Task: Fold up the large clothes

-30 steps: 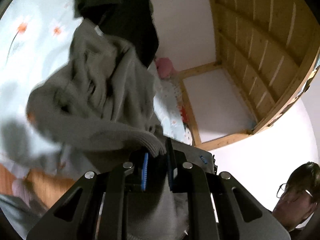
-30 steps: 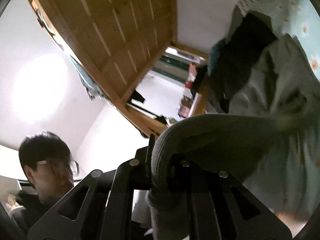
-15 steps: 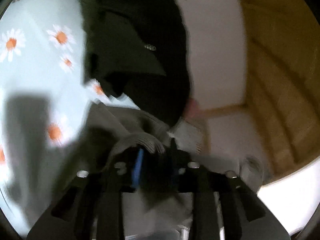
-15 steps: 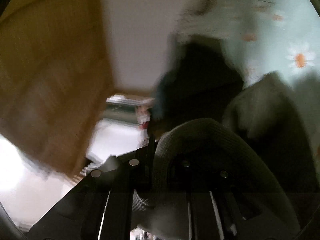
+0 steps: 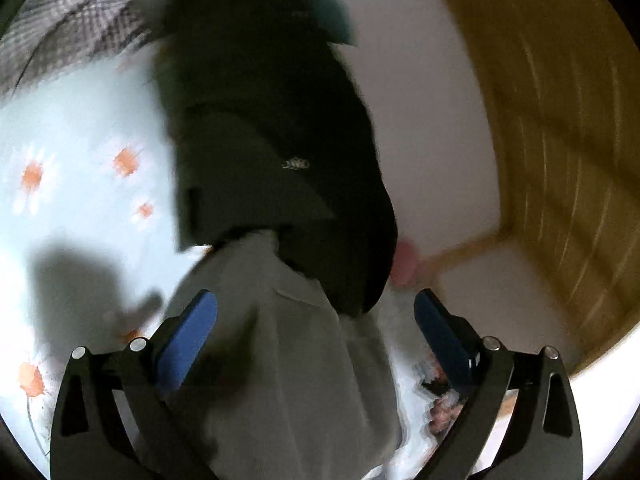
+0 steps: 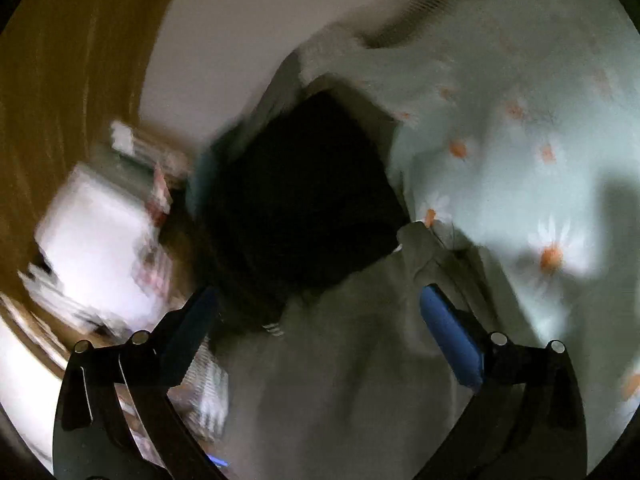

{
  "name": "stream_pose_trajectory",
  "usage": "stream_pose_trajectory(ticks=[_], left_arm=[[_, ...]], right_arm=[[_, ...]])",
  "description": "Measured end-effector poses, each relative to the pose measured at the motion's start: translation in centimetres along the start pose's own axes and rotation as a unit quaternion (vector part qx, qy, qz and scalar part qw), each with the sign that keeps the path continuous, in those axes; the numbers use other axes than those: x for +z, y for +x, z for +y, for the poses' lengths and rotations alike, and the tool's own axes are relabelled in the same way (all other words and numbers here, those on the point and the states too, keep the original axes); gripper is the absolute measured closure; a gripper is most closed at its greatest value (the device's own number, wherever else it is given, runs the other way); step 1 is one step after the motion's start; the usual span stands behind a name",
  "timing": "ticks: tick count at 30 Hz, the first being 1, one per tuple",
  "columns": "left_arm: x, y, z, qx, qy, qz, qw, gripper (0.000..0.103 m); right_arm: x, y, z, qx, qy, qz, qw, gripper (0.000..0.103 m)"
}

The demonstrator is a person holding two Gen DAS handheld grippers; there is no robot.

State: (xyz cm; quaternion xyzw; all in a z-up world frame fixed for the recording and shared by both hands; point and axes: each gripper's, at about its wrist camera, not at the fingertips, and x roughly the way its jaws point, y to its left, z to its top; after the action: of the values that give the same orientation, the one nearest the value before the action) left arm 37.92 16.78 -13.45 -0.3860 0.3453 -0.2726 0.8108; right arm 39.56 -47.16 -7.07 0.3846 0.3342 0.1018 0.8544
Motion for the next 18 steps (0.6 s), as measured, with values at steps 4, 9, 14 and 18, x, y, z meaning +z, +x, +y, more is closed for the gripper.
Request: stream_pose_trajectory(ticks=[4, 9, 14, 18], left_arm=[[-4.3, 4.8, -8.6, 0.082, 0.157, 0.049, 0.9830, 0.006], [-9.4, 13.4, -10.3, 0.286, 0.247, 0.086, 0.9220, 0.006], [-10.4, 16.1, -5.8, 0.330, 0.249, 0.115, 0.9034, 0.005], [-10.3, 15.8, -5.6, 0.332, 0.257, 0.110, 0.9010, 0.005]], right_arm=[[-6.3, 4.6, 10.4, -0.107, -0.199, 0.040, 0.973, 0.003], [-13.3, 12.3, 12.0, -0.246, -0.230, 0.120, 0.934, 0.003], [-15.9, 15.3, 9.2, -0.282, -0.260, 0.147, 0.912, 0.002], [-15.8, 13.0, 10.7, -0.291, -0.241, 0.153, 0.913, 0.003]])
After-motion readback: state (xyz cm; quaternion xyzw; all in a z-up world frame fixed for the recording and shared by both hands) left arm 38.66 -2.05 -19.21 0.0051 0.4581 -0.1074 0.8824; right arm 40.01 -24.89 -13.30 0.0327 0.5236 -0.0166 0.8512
